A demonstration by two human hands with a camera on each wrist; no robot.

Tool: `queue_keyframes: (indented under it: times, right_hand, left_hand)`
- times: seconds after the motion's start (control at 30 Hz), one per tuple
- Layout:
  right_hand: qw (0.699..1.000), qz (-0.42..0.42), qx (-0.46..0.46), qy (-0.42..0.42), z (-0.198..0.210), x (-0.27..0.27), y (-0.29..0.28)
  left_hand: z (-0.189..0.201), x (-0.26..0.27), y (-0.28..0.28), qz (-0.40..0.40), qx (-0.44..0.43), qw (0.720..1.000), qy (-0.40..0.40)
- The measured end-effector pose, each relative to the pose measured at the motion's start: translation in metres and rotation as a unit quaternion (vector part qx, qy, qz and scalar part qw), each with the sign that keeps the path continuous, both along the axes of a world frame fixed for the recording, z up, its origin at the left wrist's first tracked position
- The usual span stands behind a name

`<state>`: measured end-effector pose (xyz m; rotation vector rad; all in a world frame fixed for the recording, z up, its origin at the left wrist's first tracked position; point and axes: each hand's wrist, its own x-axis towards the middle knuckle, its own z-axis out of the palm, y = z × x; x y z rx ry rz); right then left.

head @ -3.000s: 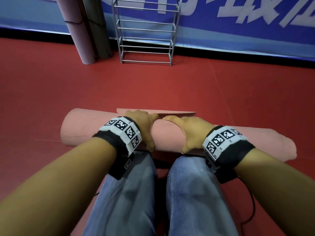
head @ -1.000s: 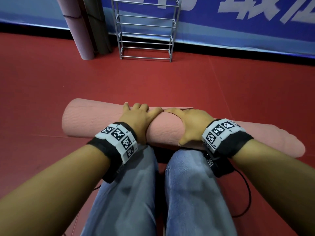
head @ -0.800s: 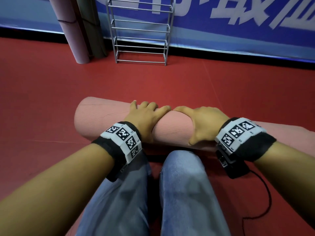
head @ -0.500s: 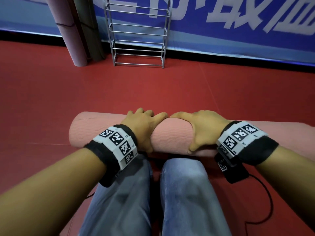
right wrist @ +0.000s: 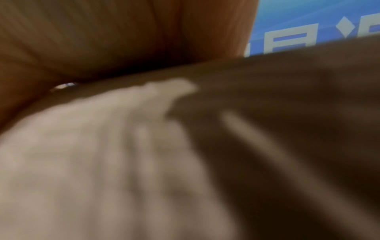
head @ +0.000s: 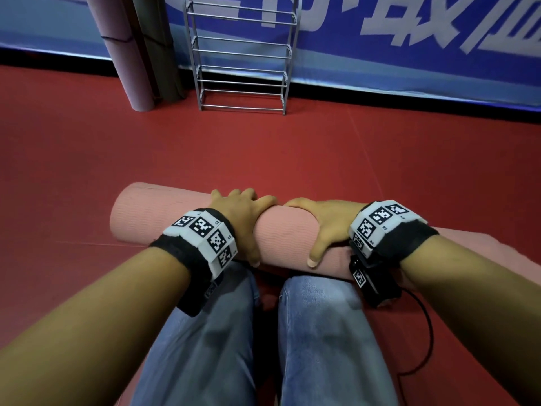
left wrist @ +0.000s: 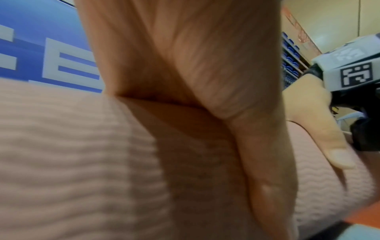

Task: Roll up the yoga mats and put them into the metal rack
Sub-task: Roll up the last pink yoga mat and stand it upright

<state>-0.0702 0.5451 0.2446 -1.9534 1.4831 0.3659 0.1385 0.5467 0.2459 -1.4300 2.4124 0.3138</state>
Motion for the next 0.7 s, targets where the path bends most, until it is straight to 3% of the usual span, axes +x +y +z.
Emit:
queue_keyframes:
  times: [0.17, 0.27, 0.37, 0.57, 0.7]
  right_hand:
    - [0.990, 0.029, -0.090, 0.102, 0.011, 0.010, 0.010]
    - [0.976, 0.045, -0.141, 0.163, -0.003, 0.025, 0.027]
    - [0.973, 0.033, -0.179, 0.142, -0.009, 0.022, 0.033]
    - [0.973, 0.085, -0.185, 0.109, 0.015, 0.015, 0.022]
    - [0.982, 0.082, -0.159, 0.066, 0.020, 0.009, 0.016]
  left_hand:
    - [0.009, -0.002, -0.022, 0.043, 0.082, 0.995, 0.029]
    - [0.008, -0.002, -0.030, 0.056, 0.105, 0.993, 0.028]
    - [0.005, -0.004, -0.033, 0.045, 0.112, 0.992, 0.024]
    - [0.017, -0.003, -0.037, 0.021, 0.116, 0.993, 0.024]
    - [0.026, 0.001, -0.037, 0.040, 0.182, 0.980, 0.069]
